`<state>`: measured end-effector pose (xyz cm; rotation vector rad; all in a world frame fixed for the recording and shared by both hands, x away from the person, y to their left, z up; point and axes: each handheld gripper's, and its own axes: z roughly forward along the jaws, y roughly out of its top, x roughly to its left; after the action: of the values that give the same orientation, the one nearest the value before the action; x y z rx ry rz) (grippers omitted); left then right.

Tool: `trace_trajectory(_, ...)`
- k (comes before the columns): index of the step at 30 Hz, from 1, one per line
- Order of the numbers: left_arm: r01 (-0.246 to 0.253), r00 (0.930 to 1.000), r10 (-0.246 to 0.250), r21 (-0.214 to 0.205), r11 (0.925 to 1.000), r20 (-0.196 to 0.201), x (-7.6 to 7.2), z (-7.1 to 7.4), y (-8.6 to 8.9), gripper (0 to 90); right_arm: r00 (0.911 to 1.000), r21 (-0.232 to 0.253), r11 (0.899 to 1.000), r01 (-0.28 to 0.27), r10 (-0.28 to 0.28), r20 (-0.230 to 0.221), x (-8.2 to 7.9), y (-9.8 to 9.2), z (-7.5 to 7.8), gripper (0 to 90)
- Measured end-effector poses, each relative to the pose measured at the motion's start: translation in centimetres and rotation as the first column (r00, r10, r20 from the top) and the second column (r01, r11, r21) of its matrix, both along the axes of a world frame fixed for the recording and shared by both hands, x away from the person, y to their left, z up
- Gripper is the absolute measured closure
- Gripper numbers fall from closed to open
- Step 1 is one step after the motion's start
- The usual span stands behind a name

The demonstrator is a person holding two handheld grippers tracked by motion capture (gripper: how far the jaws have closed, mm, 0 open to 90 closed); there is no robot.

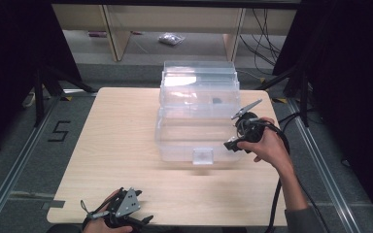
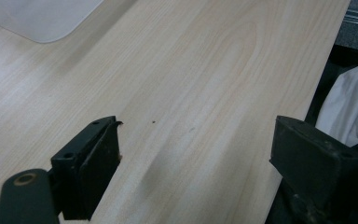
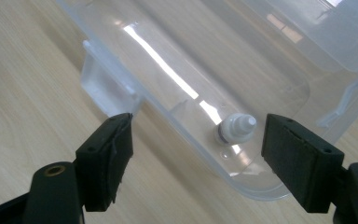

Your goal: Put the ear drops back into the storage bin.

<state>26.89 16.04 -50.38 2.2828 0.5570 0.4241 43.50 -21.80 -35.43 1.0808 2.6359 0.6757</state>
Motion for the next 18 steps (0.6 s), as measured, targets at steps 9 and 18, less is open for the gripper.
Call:
trace_trajectory(9,0.0,1.0,0.0,0.003,1.0,-0.001,0.0,0.0,0.0,15.1,0.9996,0.019,1.0,-0.02,0.02,0.022,-1.3,0.3,-0.1,24.7)
trace_trajectory(18,0.0,1.0,0.0,0.0,1.0,0.0,0.0,0.0,0.0,15.1,0.9967,0.025,0.998,-0.062,0.06,0.054,-2.7,0.8,-0.8,23.1)
